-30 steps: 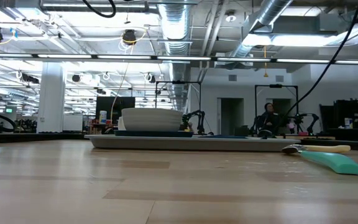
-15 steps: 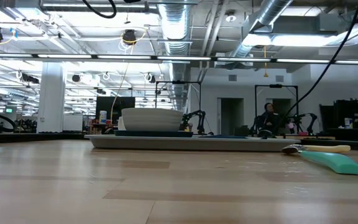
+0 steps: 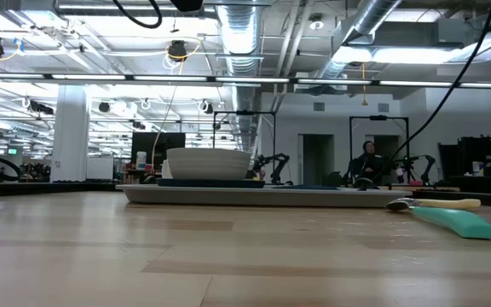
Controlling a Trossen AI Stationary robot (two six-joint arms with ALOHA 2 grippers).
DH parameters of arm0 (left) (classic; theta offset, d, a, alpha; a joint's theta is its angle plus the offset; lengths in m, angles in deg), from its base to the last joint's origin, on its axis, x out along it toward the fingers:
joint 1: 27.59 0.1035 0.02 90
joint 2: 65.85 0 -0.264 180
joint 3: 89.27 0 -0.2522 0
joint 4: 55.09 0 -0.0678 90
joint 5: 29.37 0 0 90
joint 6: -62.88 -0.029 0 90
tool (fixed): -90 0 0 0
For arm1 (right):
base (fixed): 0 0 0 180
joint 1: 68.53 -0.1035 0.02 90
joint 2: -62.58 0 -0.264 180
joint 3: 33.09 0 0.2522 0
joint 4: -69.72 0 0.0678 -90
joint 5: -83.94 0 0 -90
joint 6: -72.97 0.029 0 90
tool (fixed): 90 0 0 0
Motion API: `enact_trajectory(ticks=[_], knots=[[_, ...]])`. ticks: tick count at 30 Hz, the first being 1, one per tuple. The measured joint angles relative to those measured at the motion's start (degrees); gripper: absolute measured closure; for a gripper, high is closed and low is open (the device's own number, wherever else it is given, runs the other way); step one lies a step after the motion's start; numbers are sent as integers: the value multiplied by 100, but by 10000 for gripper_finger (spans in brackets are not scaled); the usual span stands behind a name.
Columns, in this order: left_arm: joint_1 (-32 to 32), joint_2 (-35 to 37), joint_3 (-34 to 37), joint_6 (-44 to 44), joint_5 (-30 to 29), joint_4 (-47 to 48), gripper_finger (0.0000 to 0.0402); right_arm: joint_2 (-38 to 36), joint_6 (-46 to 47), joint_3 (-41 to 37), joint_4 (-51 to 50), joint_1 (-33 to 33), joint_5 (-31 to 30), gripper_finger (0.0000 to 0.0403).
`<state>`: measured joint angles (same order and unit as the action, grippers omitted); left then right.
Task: Set up tray
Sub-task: Put the orange fork on the blue napkin on the gray tray
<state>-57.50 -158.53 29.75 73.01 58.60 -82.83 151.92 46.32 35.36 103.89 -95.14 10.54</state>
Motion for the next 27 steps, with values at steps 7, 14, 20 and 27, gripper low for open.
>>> enact_trajectory(ticks=[7, 14, 20, 27], knots=[[-2, 0, 0, 48, -74, 20, 333, 0, -229, 4, -69, 7, -20, 395], [-7, -2, 0, 170, -72, -65, 320, 0, -214, 5, -54, 7, -37, 401], [-77, 4, -7, 91, 90, -388, 273, 9, -60, 0, -140, -7, 31, 402], [-168, 3, -4, 523, -280, 214, 214, -11, 165, 0, -263, 0, -261, 402]])
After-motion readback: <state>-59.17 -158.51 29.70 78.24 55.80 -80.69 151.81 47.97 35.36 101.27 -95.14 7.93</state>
